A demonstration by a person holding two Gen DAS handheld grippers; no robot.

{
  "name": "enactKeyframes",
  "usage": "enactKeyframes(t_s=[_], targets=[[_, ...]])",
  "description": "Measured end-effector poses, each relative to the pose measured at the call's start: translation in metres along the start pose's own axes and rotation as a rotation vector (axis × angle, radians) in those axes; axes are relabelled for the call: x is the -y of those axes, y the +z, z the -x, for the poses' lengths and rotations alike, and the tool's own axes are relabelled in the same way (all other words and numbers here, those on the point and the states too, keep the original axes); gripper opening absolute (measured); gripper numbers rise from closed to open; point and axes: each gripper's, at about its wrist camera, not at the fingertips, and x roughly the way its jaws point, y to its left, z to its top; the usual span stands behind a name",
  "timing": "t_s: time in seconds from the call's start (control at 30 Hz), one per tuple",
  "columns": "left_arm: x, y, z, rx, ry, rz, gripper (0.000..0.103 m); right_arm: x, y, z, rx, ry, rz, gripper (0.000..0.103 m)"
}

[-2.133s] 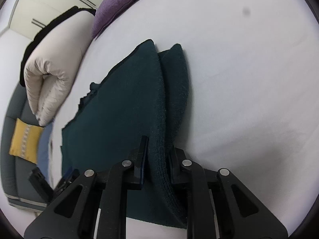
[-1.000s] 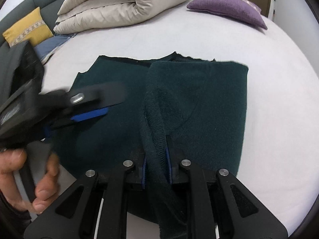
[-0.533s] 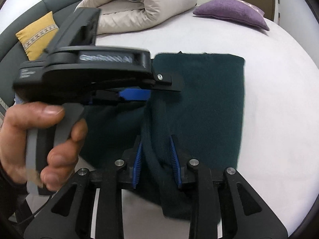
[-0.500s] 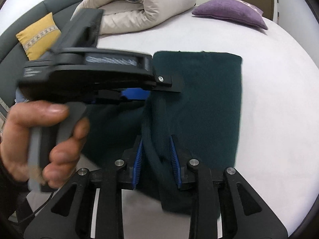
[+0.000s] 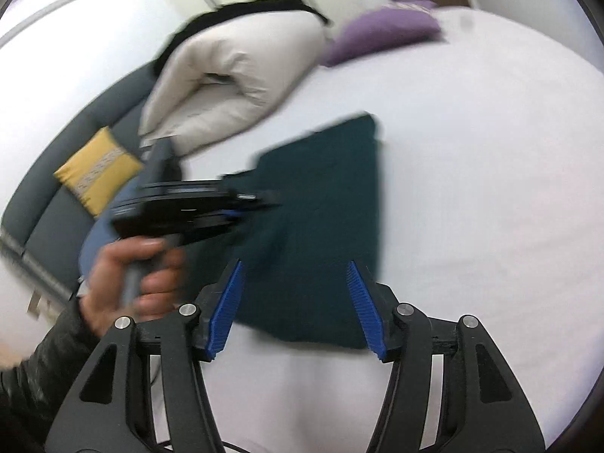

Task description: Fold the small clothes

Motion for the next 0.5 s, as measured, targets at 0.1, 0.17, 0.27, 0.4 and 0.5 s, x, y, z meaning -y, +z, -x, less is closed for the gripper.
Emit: enactKeyframes(t_s=[0.1,0.17,0.27,0.4,0.5], targets=[[-0.007,-0.001,0.01,0.009,-0.019,0.014,0.013,0.008,-0.004,-0.013,-0.02,-0.04,-0.017,0.057],[-0.013,0.0,0.017,0.017,-0.032,0.028,0.013,0.012,-0.004,-0.018,-0.019,-0.061,-0.033,0.057],[-0.018,0.003,0.029,0.033,-0.041,0.031,0.013,0.016,-0.007,-0.04,-0.054,-0.107,-0.055,0.057],[-0.03,0.009,0.052,0.063,-0.053,0.039,0.013,-0.001,-0.014,-0.056,-0.09,-0.085,0.012,0.057],[-0.044,0.014,0.071,0.084,-0.043,0.045,0.013,-0.02,-0.017,-0.065,-0.103,-0.07,0.066,0.057]])
